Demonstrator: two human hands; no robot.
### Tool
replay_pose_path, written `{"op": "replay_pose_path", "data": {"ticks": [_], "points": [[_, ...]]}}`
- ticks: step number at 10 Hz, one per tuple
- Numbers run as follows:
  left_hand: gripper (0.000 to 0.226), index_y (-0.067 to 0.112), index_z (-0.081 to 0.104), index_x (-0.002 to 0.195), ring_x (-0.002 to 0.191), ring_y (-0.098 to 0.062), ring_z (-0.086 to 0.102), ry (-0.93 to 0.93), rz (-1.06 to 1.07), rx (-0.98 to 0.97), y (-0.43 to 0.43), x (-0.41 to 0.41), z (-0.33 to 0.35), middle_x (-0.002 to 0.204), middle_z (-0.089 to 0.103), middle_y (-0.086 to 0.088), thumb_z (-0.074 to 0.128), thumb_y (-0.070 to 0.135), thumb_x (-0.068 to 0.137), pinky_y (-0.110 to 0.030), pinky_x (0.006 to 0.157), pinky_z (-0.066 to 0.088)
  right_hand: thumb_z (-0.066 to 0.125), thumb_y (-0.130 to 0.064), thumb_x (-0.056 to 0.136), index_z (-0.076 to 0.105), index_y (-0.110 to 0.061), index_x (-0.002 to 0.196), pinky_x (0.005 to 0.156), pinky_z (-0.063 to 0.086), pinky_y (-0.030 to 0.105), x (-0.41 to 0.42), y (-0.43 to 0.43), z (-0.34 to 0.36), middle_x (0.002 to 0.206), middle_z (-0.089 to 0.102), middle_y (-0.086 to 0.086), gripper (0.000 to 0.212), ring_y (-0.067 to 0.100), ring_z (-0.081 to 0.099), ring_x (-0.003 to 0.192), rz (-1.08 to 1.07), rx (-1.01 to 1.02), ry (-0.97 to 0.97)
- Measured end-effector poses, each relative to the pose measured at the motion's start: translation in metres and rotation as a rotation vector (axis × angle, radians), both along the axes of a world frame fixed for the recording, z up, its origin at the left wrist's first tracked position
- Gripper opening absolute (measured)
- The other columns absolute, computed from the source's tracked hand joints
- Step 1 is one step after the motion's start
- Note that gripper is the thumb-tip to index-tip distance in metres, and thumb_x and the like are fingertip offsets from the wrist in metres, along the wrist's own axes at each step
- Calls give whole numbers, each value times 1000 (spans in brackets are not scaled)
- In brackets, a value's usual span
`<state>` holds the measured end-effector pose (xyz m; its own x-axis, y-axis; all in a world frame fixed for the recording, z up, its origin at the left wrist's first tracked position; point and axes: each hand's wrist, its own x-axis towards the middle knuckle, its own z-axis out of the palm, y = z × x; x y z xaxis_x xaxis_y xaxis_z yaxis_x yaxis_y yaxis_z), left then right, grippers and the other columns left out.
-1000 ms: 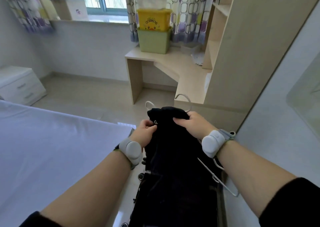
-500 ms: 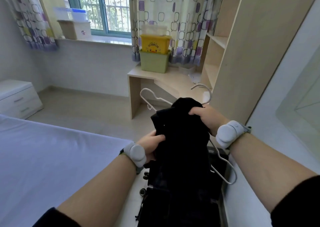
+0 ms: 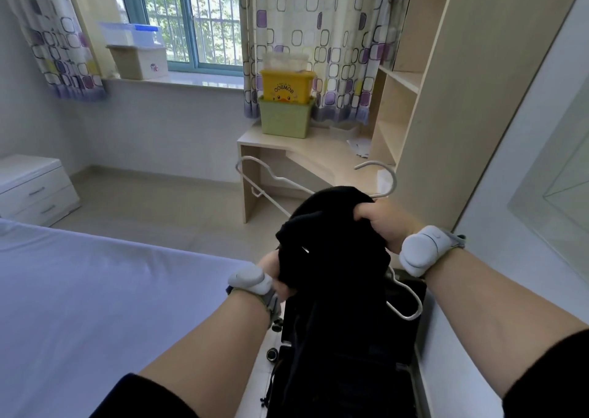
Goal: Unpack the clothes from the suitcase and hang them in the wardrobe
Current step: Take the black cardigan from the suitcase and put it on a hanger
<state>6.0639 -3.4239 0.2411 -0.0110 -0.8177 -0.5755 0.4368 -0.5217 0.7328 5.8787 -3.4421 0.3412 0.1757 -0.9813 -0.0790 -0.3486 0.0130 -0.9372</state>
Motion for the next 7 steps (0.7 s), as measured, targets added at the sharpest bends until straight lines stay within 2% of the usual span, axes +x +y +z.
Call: {"op": "replay_pose_path", "data": {"ticks": [1,2,3,4,5,6,7], "points": [[11,9,51,71,47,-17,55,211,-144,-151,-3,14,16,55,54,-4,52,14,81,-22,48,46,54,-13,51,54,-8,68,62,33,33,-6,-4,-10,64,48,10,17,24,46,64,-38,36,56],[21,9,62,97,68,-24,60,50,10,-252,-17,27,20,75,60,-9,55,13,77,-35,67,53,56,-16,49,51,-18,51,63,32,35,-10,-5,-19,56,46,3,6,22,44,63,-1,63,220],[52,17,55,119,83,-32,65,-24,73,-361,-20,21,36,92,65,-13,56,12,68,-49,80,55,57,-18,74,53,-21,65,52,31,27,-10,-4,-28,62,51,-3,11,16,41,58,-14,114,254],[52,23,54,123,88,-28,66,-189,64,-475,-12,5,49,102,66,-11,57,8,74,-44,83,56,54,-34,89,52,-14,90,48,30,23,-8,-2,-35,77,62,5,21,14,48,62,-39,154,258],[43,26,54,118,87,-23,67,-377,27,-578,-3,-9,47,100,66,-6,55,3,81,-41,84,56,52,-69,75,56,-18,97,50,33,21,0,1,-27,81,63,2,56,12,48,66,-39,97,203],[42,35,52,110,92,-22,67,-571,-141,-704,-1,-16,46,102,67,-3,56,5,80,-42,85,56,51,-77,64,59,-15,86,48,28,22,12,1,-20,70,56,-2,66,12,45,62,-28,49,85],[46,39,56,104,86,-20,68,-648,-283,-823,2,-20,47,92,69,4,55,2,77,-41,81,57,61,-63,70,57,-14,86,46,27,23,23,0,-22,64,50,-2,51,11,43,54,-3,54,-19]]}}
